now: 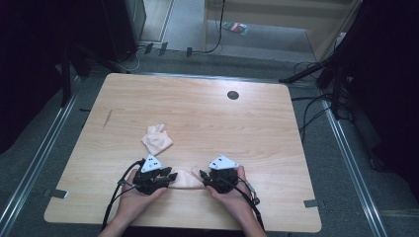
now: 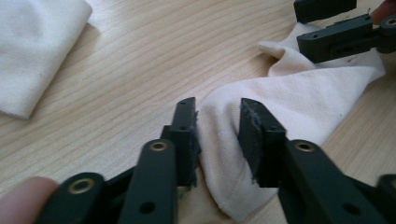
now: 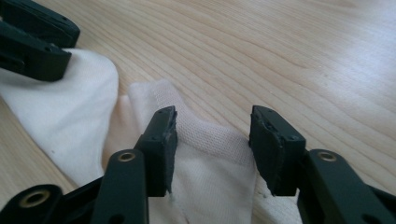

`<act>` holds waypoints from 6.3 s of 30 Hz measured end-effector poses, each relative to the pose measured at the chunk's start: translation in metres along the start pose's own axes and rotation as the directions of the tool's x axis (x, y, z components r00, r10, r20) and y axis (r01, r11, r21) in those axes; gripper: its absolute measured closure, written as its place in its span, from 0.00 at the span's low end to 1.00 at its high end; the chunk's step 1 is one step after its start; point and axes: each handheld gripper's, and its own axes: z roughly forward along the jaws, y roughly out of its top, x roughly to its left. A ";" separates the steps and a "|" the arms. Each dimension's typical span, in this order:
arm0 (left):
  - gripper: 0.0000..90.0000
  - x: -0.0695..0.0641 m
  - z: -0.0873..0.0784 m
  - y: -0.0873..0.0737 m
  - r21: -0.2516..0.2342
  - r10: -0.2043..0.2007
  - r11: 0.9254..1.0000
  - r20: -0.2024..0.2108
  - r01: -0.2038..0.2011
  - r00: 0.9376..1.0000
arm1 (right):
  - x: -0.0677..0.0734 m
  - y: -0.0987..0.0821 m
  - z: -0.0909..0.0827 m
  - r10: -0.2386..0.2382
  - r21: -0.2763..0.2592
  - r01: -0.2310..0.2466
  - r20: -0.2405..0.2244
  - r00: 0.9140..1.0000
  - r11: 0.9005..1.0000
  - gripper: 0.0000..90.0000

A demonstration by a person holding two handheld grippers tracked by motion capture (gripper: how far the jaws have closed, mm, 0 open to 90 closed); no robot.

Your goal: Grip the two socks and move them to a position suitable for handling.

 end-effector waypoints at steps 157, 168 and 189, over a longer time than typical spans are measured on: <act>0.58 0.073 -0.021 0.045 -0.139 -0.063 0.988 -0.010 0.061 0.998 | -0.067 0.088 0.033 0.155 -0.046 -0.161 -0.108 0.982 0.986 0.71; 0.58 0.078 -0.029 0.032 -0.160 -0.125 0.980 -0.004 0.123 0.992 | -0.063 0.095 0.076 0.102 0.069 -0.099 -0.041 0.994 0.993 0.62; 0.56 0.070 -0.017 0.049 -0.155 -0.142 0.978 0.001 0.141 0.990 | -0.056 0.093 0.064 0.208 0.029 -0.208 -0.006 0.978 0.978 0.98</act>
